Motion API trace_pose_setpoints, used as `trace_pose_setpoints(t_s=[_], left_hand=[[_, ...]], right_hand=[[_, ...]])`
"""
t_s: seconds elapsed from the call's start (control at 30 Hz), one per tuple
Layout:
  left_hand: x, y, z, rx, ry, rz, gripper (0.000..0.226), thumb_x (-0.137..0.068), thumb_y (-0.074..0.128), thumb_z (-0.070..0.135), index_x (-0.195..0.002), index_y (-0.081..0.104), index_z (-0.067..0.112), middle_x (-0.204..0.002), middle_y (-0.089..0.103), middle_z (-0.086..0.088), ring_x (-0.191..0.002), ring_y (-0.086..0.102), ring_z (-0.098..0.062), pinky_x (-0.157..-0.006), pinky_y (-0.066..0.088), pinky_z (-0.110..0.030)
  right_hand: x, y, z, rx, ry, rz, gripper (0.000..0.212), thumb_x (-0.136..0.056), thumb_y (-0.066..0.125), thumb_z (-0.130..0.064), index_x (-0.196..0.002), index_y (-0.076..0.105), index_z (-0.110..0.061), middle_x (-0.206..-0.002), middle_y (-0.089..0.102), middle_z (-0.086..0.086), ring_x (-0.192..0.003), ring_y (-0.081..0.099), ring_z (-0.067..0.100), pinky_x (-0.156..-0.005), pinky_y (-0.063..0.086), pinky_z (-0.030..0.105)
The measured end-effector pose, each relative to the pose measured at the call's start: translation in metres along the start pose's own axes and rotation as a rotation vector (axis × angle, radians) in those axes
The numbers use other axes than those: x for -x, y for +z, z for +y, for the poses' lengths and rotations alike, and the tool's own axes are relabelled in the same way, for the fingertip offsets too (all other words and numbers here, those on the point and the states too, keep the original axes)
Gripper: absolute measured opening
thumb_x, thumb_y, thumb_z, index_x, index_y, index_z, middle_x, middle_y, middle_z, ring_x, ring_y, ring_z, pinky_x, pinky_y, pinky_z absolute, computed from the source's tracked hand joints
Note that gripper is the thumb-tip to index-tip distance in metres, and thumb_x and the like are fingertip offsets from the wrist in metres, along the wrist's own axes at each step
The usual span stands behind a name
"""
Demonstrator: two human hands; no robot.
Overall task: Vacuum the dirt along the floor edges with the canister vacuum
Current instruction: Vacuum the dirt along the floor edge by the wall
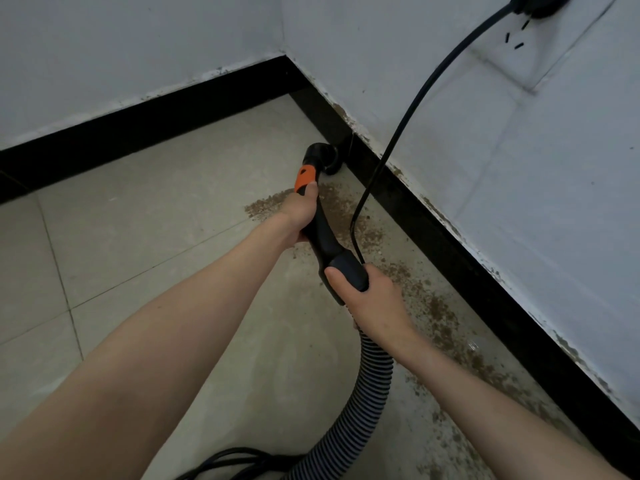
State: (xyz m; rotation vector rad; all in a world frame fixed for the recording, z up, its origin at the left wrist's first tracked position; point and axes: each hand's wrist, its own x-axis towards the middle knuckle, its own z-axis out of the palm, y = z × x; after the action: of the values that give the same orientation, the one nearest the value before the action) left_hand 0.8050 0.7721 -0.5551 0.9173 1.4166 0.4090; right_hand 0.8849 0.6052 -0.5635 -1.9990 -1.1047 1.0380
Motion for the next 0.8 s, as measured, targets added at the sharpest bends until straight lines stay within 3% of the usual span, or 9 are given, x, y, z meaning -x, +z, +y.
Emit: trace_pose_setpoints(t_s=[0.2, 0.43, 0.6, 0.8], left_hand=[[0.032, -0.049, -0.022, 0.197, -0.011, 0.117, 0.034, -0.100, 0.039, 0.045, -0.106, 0.047, 0.012, -0.086, 0.057, -0.005, -0.075, 0.058, -0.019, -0.052, 0.047, -0.031], [0.070, -0.096, -0.060, 0.292, -0.044, 0.253, 0.032, -0.101, 0.038, 0.044, -0.115, 0.036, 0.016, -0.087, 0.052, -0.002, -0.077, 0.055, -0.019, -0.056, 0.045, -0.034], [0.082, -0.103, -0.070, 0.307, -0.064, 0.262, 0.049, -0.101, 0.036, 0.044, -0.135, 0.036, 0.009, -0.084, 0.050, -0.001, -0.072, 0.053, -0.017, -0.051, 0.043, -0.033], [0.085, -0.097, -0.076, 0.331, -0.102, 0.212, 0.035, -0.100, 0.037, 0.047, -0.113, 0.037, 0.015, -0.088, 0.054, -0.005, -0.076, 0.056, -0.019, -0.051, 0.044, -0.033]], right_hand=[[0.017, 0.007, -0.014, 0.039, -0.102, -0.122, 0.055, -0.066, 0.049, -0.081, -0.079, 0.054, -0.028, -0.067, 0.060, -0.006, -0.050, 0.056, 0.001, -0.042, 0.036, 0.012], [0.042, 0.030, -0.029, 0.098, -0.128, -0.275, 0.062, -0.057, 0.046, -0.088, -0.075, 0.054, -0.029, -0.069, 0.059, -0.010, -0.055, 0.055, -0.001, -0.043, 0.035, 0.012], [0.051, 0.036, -0.033, 0.112, -0.128, -0.327, 0.065, -0.056, 0.045, -0.088, -0.076, 0.056, -0.028, -0.071, 0.060, -0.011, -0.058, 0.057, -0.003, -0.044, 0.036, 0.011], [0.061, 0.030, -0.030, 0.132, -0.127, -0.300, 0.066, -0.056, 0.043, -0.088, -0.075, 0.054, -0.026, -0.069, 0.059, -0.010, -0.057, 0.055, -0.005, -0.044, 0.035, 0.010]])
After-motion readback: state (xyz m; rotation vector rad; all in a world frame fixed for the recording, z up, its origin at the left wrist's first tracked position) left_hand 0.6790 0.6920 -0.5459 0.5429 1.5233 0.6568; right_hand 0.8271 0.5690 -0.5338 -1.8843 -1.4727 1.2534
